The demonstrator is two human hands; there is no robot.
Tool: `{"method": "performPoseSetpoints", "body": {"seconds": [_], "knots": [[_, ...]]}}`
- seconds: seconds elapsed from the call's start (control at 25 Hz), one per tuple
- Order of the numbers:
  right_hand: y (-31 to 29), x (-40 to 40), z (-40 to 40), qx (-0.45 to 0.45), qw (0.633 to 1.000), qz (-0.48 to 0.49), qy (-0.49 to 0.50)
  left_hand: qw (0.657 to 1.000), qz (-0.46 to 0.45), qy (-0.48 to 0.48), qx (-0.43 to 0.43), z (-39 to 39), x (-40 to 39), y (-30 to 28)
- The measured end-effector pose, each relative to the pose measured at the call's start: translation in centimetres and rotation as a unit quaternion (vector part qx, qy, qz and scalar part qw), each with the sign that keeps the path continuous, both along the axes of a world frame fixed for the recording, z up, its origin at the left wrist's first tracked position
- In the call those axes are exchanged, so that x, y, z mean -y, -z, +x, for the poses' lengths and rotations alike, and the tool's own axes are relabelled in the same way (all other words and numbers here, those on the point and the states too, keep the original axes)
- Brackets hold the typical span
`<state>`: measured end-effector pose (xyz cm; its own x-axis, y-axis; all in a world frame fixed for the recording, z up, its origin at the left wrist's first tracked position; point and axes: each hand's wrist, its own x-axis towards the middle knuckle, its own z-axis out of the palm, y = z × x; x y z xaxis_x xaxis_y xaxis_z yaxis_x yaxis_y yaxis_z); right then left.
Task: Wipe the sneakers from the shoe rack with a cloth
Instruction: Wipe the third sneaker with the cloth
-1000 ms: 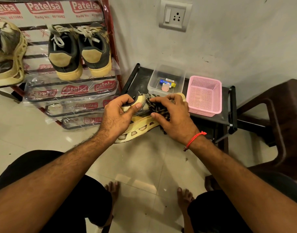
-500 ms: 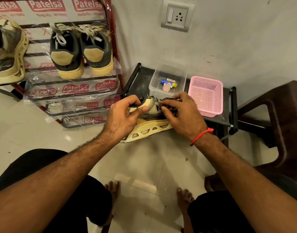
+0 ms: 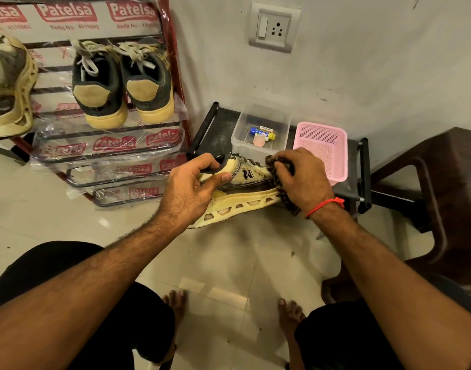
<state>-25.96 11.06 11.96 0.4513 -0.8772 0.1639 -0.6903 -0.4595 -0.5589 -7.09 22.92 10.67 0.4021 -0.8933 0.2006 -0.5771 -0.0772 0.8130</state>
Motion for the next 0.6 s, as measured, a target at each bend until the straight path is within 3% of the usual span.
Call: {"method": "performPoseSetpoints", "body": {"seconds": [0.08,0.16,0.4,0.6], "knots": [[-0.6,-3.4,1.7,0.075,0.993,0.000,-0.088,1.000,-0.020,0.008,-0.008,0.1,-0.1,0.0],[-0.8,-5.2,2.5,0.084,0.984,-0.019,-0.153,0.999,-0.030,0.007,-0.044,0.5,-0.2,-0.1],[0.3,0.6,0.0,0.060,0.997,0.004,0.043,0.992,0.031,0.013,-0.125,0.7,-0.1,-0.6],[0.9,0.0,0.4,0.056,0.997,0.051,0.023,0.962,0.136,0.049,-0.230,-0.1,0.0,-1.7]]}}
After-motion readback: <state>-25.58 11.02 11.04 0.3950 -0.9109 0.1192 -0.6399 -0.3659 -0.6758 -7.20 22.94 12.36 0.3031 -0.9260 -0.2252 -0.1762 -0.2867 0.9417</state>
